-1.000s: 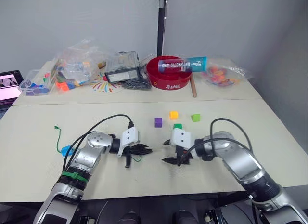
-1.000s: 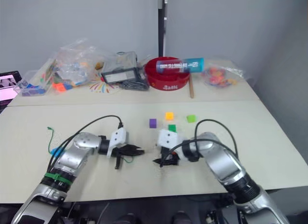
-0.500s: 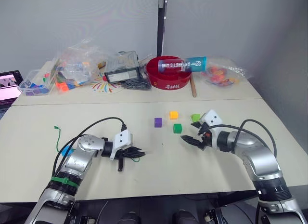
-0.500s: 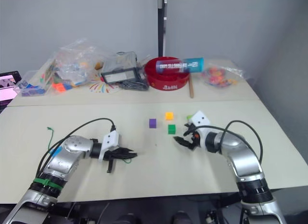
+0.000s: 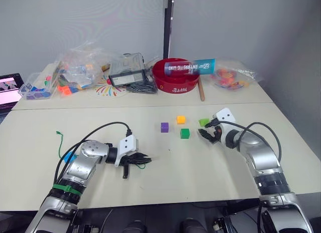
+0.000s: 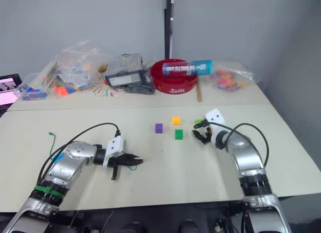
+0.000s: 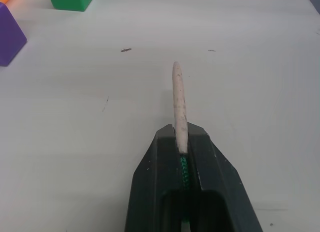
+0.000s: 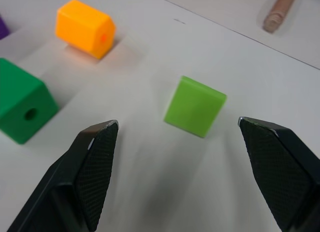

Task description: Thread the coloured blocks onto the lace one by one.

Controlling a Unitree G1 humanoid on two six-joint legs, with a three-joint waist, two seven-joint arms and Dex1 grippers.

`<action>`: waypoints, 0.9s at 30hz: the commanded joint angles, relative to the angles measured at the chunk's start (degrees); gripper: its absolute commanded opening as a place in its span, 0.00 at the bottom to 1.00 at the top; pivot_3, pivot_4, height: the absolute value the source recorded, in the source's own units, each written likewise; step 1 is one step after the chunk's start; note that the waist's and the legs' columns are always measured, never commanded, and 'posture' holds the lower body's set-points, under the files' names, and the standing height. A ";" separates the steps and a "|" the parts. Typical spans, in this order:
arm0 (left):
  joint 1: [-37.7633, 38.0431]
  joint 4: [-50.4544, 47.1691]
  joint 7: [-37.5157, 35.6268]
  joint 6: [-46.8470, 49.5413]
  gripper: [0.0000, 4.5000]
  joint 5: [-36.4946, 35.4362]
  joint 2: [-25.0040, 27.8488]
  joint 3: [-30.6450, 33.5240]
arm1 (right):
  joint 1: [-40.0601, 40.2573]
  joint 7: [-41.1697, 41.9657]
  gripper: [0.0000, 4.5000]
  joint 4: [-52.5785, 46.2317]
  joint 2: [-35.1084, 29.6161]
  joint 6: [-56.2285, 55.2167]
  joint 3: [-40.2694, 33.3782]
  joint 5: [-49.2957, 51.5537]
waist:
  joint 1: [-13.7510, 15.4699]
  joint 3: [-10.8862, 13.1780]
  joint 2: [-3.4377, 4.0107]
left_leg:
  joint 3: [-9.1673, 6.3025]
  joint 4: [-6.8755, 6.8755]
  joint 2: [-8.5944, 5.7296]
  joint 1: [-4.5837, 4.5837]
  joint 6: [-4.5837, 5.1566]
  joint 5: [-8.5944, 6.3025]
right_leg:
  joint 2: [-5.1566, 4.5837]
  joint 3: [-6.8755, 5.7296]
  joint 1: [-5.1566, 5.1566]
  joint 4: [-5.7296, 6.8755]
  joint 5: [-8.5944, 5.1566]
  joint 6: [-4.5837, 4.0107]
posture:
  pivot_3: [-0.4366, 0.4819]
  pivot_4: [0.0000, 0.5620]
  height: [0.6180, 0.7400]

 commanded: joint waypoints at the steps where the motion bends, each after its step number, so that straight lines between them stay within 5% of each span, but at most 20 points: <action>1: -0.06 -1.05 0.28 -0.60 0.00 -0.72 0.12 1.06 | -1.46 -4.08 0.90 0.60 2.32 -1.24 -2.27 -0.06 | -0.08 0.00 0.00 | 0.00 -0.01 0.01 0.00 0.00 0.00 | 0.01 0.00 -0.01 0.00 0.00 0.00 | 0.48 0.27 1.00; 14: 0.30 -1.52 0.87 -0.53 0.00 -0.86 0.21 1.18 | -3.70 -19.51 0.90 9.32 11.89 -5.17 -5.92 -1.34 | -0.66 -0.01 0.02 | -0.01 -0.03 -0.01 0.01 -0.01 0.01 | -0.06 0.02 -0.03 0.09 0.01 0.00 | 0.48 0.27 1.00; 23: 0.18 -1.17 1.05 -0.74 0.00 -0.81 0.02 1.08 | -2.26 -20.24 0.28 7.43 12.69 -5.27 -5.48 -0.46 | -0.82 -0.01 0.03 | -0.02 -0.03 -0.03 0.02 -0.01 0.01 | -0.06 0.01 -0.02 0.40 0.01 0.01 | 0.48 0.27 1.00; 27: 0.30 -1.18 1.06 -0.80 0.00 -0.83 -0.07 0.97 | -2.68 -19.81 0.25 6.76 12.82 -6.76 -6.10 0.25 | -1.13 -0.01 0.03 | -0.02 -0.04 -0.03 0.02 -0.01 0.01 | -0.05 0.01 -0.03 0.41 0.01 0.01 | 0.48 0.27 1.00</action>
